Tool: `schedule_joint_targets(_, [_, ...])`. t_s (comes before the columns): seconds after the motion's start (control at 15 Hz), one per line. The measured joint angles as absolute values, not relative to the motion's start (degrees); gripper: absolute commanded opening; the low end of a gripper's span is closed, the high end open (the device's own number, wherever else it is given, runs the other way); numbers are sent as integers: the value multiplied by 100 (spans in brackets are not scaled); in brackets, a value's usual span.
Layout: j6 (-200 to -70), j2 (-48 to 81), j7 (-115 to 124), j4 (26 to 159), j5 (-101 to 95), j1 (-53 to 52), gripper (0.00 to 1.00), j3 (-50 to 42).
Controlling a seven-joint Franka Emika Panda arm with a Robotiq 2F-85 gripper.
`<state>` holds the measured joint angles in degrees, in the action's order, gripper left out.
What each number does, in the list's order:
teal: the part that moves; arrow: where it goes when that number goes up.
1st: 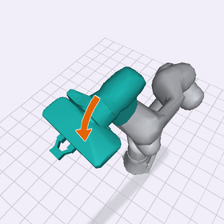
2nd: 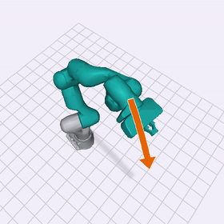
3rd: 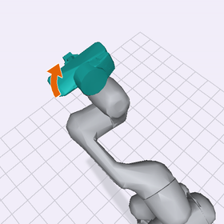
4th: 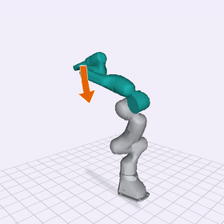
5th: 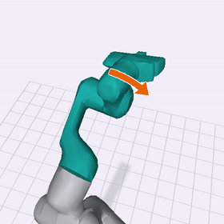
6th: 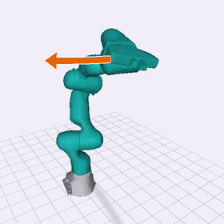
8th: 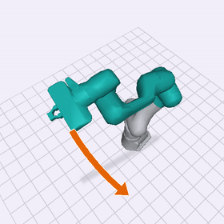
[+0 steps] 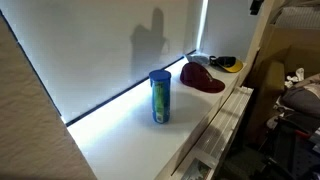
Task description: Place the grey cap on top of the blue container
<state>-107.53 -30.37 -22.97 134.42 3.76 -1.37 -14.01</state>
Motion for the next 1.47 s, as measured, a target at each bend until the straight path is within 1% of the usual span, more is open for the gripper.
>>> schedule_joint_targets(0.6, [-10753, -3037, -2297, 13442, 376, -130, 100, -1392])
schedule_joint_targets(0.73, [-10968, -3047, -2133, 13406, 377, -62, 100, -1395])
schedule_joint_targets(1.0, [-11189, -3067, -1791, 12742, 565, 319, 100, -1669])
schedule_joint_targets(1.27, [-12144, -2264, -1008, 11928, 1038, 344, 100, -1700])
schedule_joint_targets(1.47, [-12349, -1976, -989, 11850, 1125, 491, 100, -1898])
